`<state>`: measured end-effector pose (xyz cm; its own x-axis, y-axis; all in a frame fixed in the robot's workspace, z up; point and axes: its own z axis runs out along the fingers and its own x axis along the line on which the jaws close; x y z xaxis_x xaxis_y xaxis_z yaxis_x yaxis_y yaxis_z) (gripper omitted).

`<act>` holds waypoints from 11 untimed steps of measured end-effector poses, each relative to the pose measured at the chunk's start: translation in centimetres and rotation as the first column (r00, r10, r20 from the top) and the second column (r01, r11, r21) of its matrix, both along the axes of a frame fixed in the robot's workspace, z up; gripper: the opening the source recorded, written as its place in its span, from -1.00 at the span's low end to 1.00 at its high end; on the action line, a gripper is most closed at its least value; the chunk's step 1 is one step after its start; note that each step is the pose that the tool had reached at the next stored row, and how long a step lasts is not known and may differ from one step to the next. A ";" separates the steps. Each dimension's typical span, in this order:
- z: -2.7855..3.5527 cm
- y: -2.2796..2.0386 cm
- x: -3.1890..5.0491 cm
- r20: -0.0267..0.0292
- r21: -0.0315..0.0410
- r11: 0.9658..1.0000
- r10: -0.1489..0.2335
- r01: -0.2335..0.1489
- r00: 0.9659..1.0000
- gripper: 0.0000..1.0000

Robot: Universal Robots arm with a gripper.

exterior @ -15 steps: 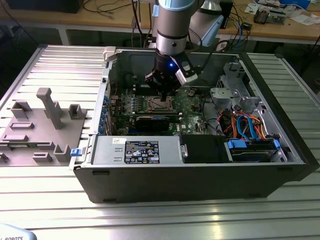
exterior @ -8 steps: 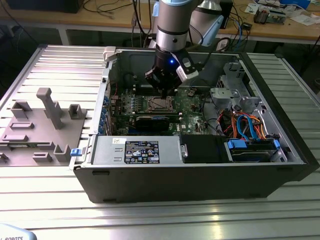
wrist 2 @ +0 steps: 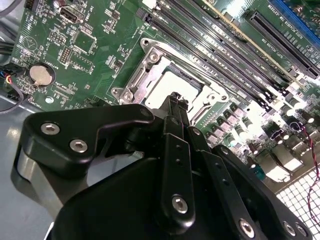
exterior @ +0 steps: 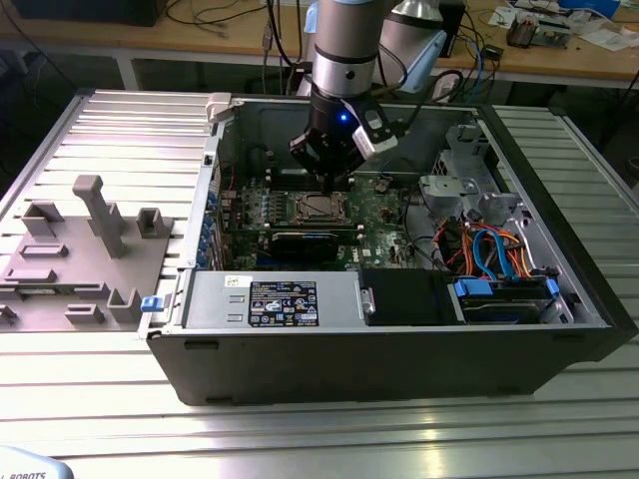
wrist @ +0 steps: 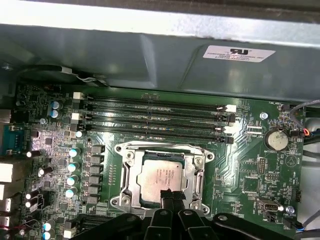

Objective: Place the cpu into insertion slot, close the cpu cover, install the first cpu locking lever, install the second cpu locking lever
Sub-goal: 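Install the second cpu locking lever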

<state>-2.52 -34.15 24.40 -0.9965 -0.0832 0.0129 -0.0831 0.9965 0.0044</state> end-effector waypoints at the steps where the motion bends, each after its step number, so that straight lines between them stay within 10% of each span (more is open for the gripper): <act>1: 0.00 0.00 0.00 0.000 0.000 1.000 0.000 0.000 1.000 -0.78; 7: 0.01 -0.31 0.02 0.000 0.000 1.000 0.000 0.000 1.000 -0.78; 11: 0.01 -1.74 0.02 0.000 0.000 1.000 0.000 0.000 1.000 -0.78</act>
<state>-2.50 -35.88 24.41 -0.9964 -0.0832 0.0130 -0.0831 0.9965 0.0043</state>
